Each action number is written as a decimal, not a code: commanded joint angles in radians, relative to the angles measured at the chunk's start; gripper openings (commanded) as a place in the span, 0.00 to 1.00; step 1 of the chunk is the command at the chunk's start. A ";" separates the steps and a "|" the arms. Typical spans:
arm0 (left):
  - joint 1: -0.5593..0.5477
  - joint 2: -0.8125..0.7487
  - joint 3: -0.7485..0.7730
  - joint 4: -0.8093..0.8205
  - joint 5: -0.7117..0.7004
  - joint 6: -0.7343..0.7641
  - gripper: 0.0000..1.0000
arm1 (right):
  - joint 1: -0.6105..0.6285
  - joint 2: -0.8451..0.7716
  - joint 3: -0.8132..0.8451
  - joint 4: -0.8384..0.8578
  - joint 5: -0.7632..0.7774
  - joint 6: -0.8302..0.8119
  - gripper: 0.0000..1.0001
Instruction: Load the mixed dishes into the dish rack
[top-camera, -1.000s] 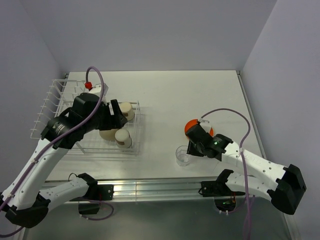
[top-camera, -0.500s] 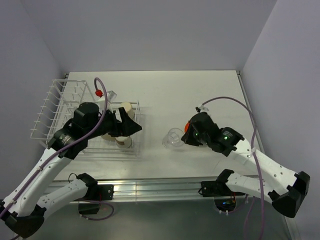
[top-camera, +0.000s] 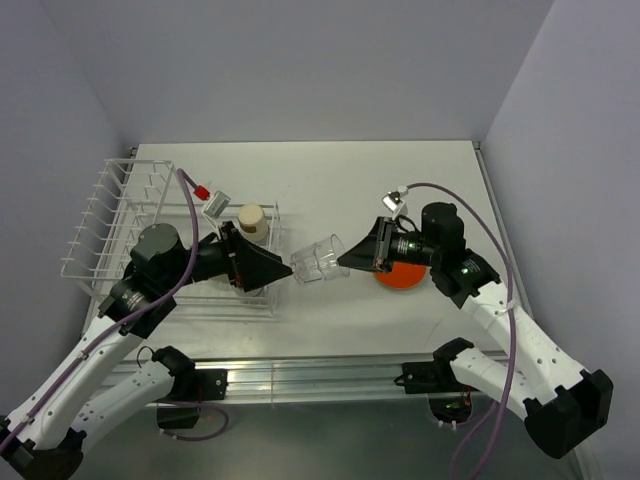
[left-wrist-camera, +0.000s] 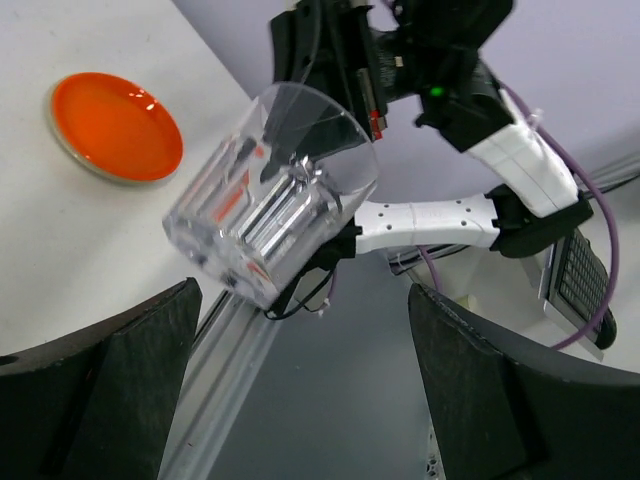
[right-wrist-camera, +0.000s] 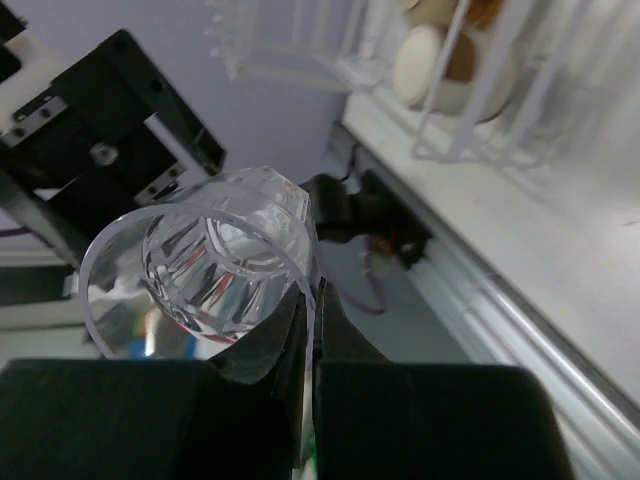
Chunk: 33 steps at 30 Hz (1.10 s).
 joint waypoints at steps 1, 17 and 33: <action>-0.001 -0.010 0.023 0.080 0.069 0.022 0.91 | -0.007 -0.024 -0.076 0.395 -0.278 0.235 0.00; -0.001 0.004 -0.034 0.267 0.124 -0.083 0.94 | 0.032 0.085 -0.104 0.807 -0.338 0.508 0.00; -0.011 -0.024 -0.042 0.350 0.107 -0.159 0.95 | 0.064 0.138 -0.046 0.672 -0.284 0.376 0.00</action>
